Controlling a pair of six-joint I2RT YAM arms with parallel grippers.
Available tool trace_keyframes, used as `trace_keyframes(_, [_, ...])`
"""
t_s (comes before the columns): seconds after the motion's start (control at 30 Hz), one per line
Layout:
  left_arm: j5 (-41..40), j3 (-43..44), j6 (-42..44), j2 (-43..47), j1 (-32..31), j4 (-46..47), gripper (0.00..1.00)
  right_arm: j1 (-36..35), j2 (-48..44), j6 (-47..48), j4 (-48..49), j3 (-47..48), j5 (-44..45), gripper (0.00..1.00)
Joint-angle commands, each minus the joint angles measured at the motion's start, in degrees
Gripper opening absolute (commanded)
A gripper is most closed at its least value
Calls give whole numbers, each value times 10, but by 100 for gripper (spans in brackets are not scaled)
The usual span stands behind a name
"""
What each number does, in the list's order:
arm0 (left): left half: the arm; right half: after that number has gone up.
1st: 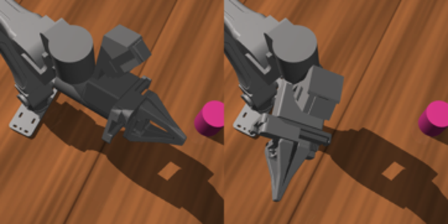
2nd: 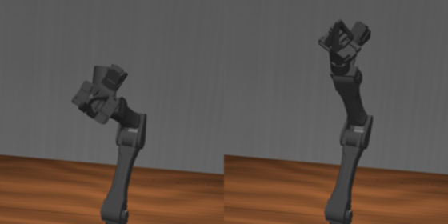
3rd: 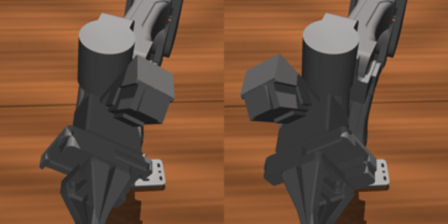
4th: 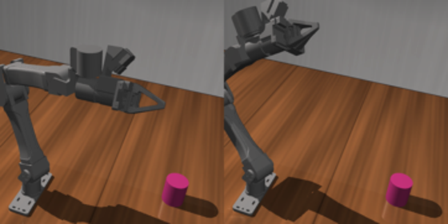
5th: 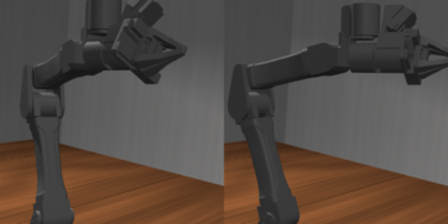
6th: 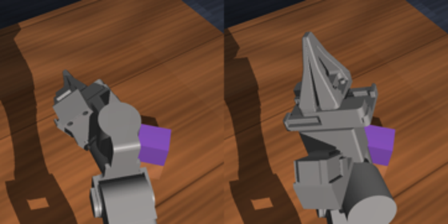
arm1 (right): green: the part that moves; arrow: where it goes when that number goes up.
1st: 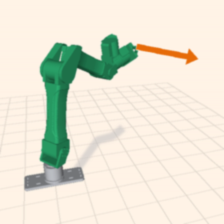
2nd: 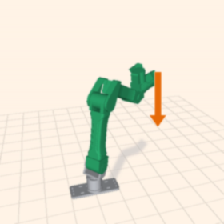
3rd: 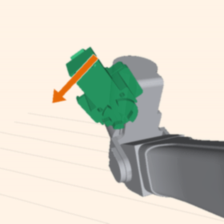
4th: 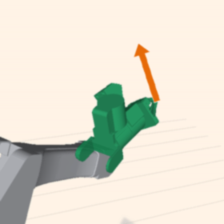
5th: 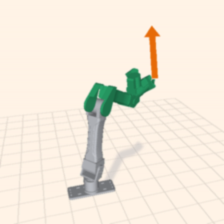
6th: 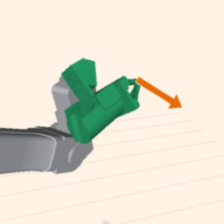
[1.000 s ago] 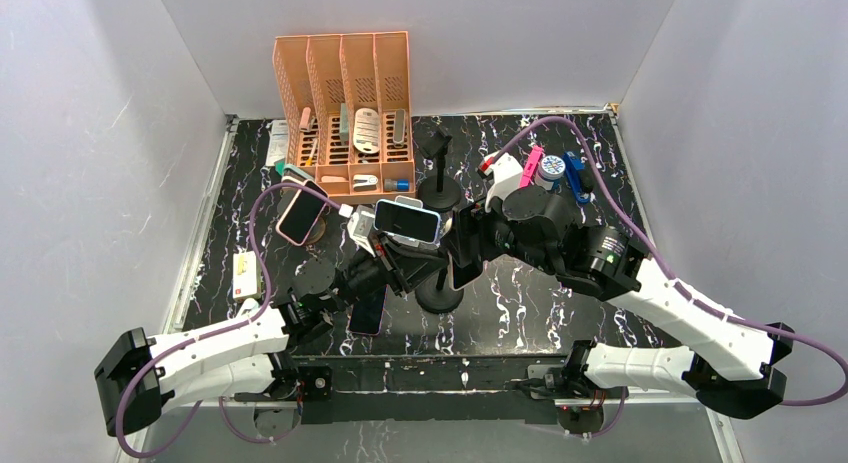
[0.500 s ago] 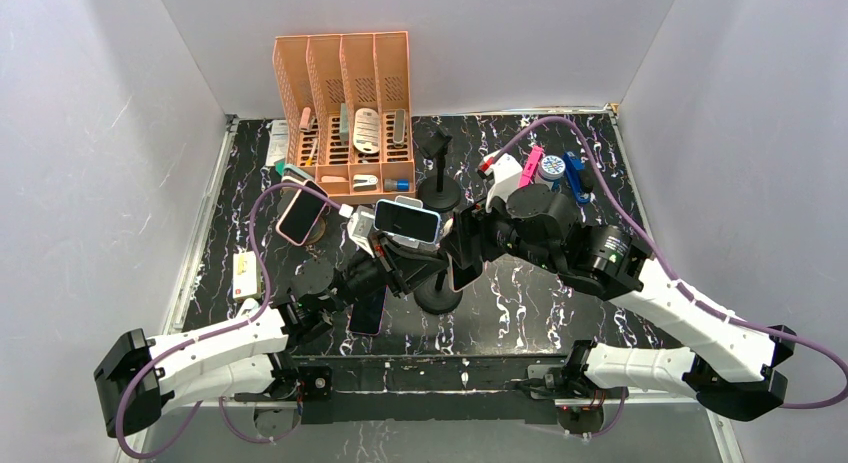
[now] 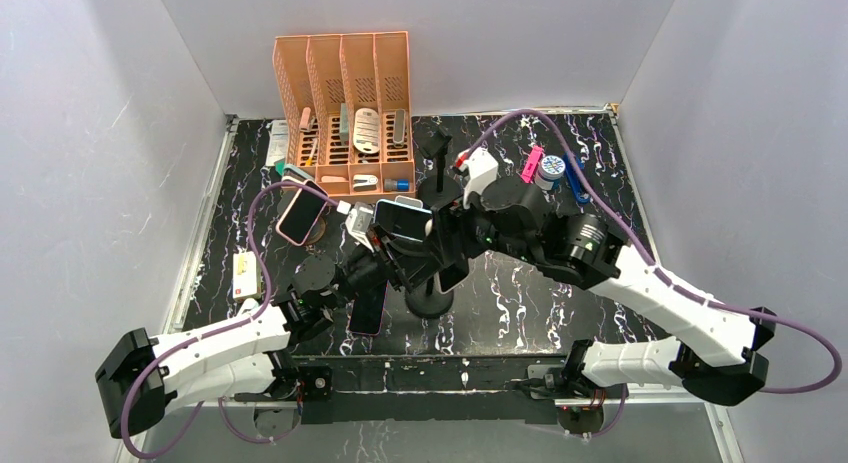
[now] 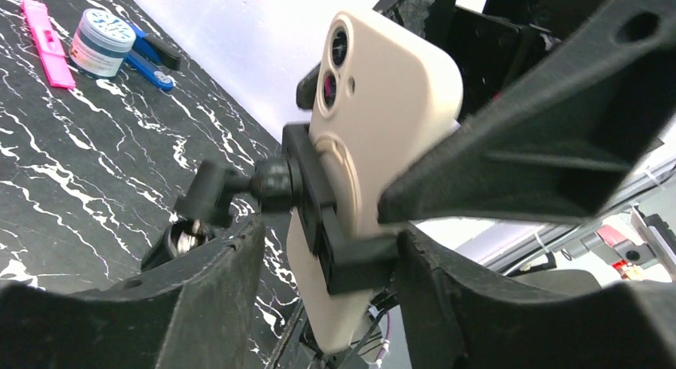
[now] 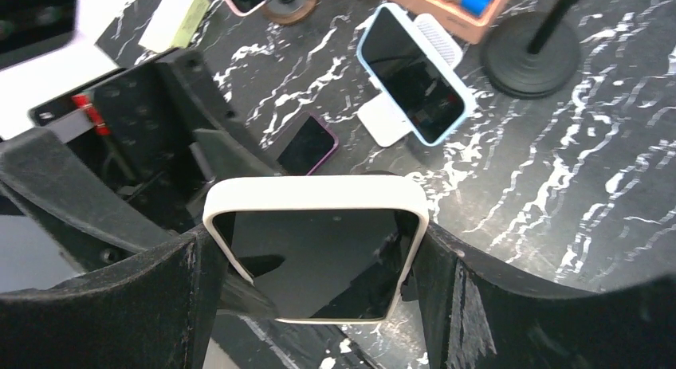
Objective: Remove the phone from the phone stand
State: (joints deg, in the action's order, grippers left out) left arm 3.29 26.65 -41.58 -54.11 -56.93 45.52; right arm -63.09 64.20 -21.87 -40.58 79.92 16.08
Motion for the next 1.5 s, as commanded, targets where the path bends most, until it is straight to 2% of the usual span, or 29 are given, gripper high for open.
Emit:
trace_keyframes(0.0, [-33,18,13,-2,10,-8,59,-24,19,-33,54,62,-103,1])
trace_keyframes(0.13, [-33,30,26,-2,10,-20,62,-24,34,-24,36,84,-102,1])
trace_keyframes(0.2, [-33,32,28,-5,10,-22,59,-24,41,-22,27,93,-100,1])
trace_keyframes(0.43, [-15,28,17,-11,10,-10,15,-23,38,-32,35,76,-65,1])
trace_keyframes(0.53, [-16,24,13,-12,10,-5,0,-24,26,-38,61,44,-55,36])
trace_keyframes(0.57, [-16,23,11,-12,10,-3,0,-24,22,-40,69,30,-50,48])
trace_keyframes(0.63, [-16,23,11,-12,10,-2,0,-25,18,-42,78,15,-38,61])
trace_keyframes(0.7, [-16,23,11,-12,10,-3,0,-28,19,-38,79,9,-19,69])
trace_keyframes(0.87, [-25,29,-12,-16,10,-5,0,-38,0,-20,101,-13,46,81])
trace_keyframes(0.9, [-25,29,-19,-16,10,-6,0,-38,-9,-17,110,-18,60,92])
trace_keyframes(0.93, [-43,29,-27,-17,10,-7,0,-38,-21,-14,118,-23,72,97])
trace_keyframes(1.1, [-71,38,-66,-17,10,-27,0,-39,-83,5,149,-50,110,99])
trace_keyframes(1.27, [-109,51,-103,-11,10,-71,0,-38,-117,28,96,-73,106,99])
trace_keyframes(1.47, [-140,67,-146,-11,10,-127,0,-39,-136,40,63,-126,47,97])
